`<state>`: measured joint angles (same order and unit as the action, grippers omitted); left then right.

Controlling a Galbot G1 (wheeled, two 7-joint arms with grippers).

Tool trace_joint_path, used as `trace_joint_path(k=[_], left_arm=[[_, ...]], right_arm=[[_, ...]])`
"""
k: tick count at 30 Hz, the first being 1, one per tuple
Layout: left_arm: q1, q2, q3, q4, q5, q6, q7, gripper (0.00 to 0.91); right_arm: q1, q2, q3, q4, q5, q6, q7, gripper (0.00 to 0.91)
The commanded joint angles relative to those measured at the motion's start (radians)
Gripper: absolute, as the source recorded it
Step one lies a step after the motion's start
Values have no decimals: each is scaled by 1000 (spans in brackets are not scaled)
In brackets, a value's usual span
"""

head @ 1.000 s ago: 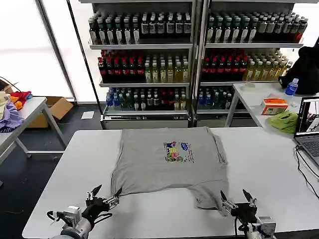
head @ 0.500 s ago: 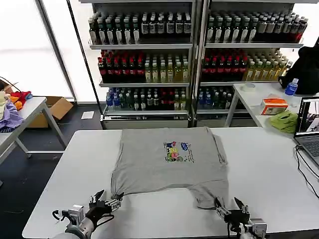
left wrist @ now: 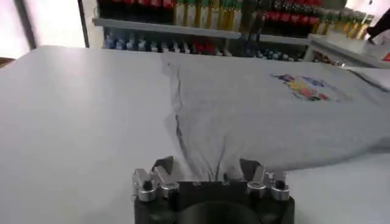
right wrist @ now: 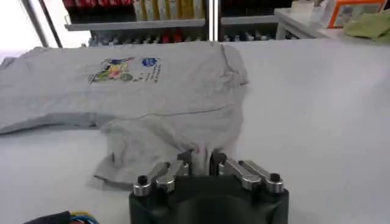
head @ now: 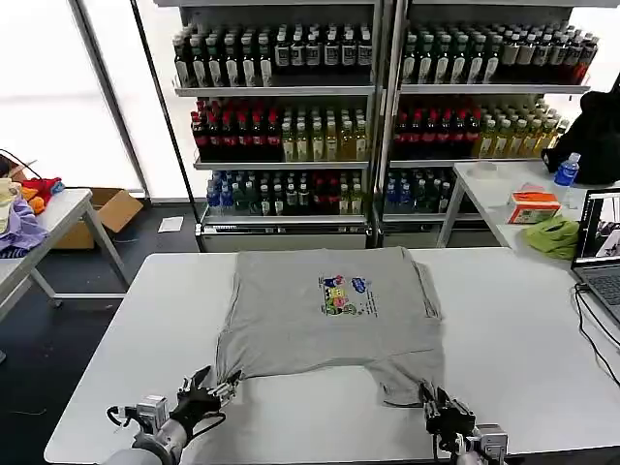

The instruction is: Fold and organize the clothes.

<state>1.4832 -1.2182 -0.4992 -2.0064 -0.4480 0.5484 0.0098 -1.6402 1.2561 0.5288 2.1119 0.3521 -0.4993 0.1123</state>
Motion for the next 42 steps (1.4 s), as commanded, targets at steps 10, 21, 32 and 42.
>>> trace_joint_path(k=[10, 21, 32, 42], left_arm=[[-3, -28, 28, 29, -1, -2, -10, 20], [81, -68, -23, -108, 3, 8, -33, 20], [185, -78, -90, -229, 35, 30, -34, 20], [373, -69, -166, -327, 71, 32, -15, 20]], right_arm=[[-8, -11, -6, 10, 22, 30, -37, 0], [-101, -34, 17, 89, 72, 69, -68, 0], [-257, -52, 24, 185, 73, 72, -74, 0], [-367, -68, 25, 263, 56, 62, -101, 0]])
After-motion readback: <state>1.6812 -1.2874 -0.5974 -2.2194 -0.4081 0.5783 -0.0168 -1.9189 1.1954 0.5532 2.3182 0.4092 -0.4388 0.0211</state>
